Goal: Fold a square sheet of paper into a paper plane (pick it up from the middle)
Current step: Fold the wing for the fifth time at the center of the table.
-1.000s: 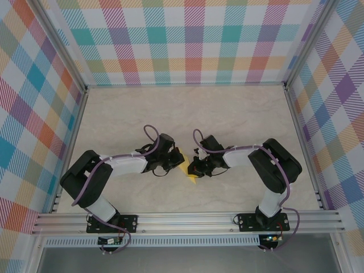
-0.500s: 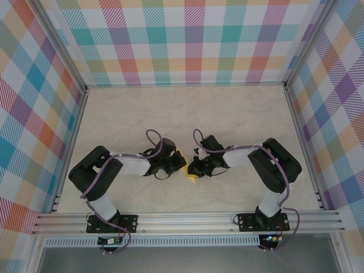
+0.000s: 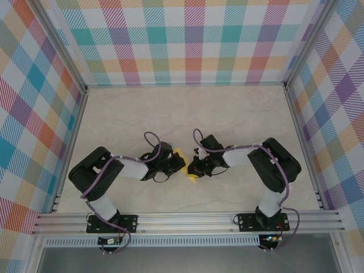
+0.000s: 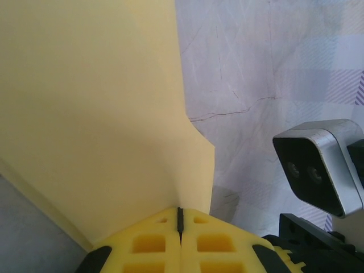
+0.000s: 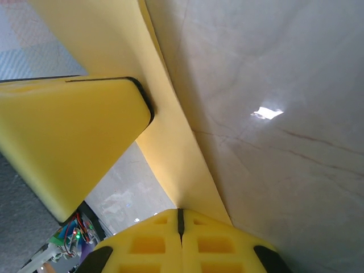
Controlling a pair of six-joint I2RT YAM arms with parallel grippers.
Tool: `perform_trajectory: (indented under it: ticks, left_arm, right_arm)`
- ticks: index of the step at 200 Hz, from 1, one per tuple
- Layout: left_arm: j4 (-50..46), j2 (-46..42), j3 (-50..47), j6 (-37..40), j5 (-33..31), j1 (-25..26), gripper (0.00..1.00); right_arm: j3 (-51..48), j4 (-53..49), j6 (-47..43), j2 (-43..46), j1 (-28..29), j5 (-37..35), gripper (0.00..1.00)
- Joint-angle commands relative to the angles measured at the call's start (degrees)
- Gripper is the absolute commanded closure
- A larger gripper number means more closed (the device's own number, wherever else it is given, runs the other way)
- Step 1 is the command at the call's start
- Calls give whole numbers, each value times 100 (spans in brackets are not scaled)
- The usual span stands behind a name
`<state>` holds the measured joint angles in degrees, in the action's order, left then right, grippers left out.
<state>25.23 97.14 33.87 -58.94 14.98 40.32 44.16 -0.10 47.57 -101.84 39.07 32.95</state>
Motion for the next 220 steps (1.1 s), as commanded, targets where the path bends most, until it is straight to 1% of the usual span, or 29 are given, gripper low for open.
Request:
perform_trajectory:
  ticks: [1, 28, 66, 110, 158, 220]
  left_arm:
    - [-509, 48, -128, 213, -298, -202, 100]
    - [-456, -20, -139, 428, -285, -330, 100]
    - [59, -44, -336, 635, -122, -565, 100]
    - [-131, -178, -310, 888, -57, -825, 100]
    - [-10, -29, -289, 1019, 144, -1175, 100]
    - [-315, 48, -79, 1156, 303, -1660, 100]
  right_arm:
    - [-170, -755, -11, -461, 66, -873, 99]
    - [-171, -733, -20, -460, 66, -847, 99]
    - [-169, -731, -19, -488, 66, -849, 99]
    - [-156, -753, -11, -505, 66, -860, 99]
    - [-153, -778, -29, -509, 66, -845, 100]
    - [-145, -802, -37, -494, 66, -843, 100]
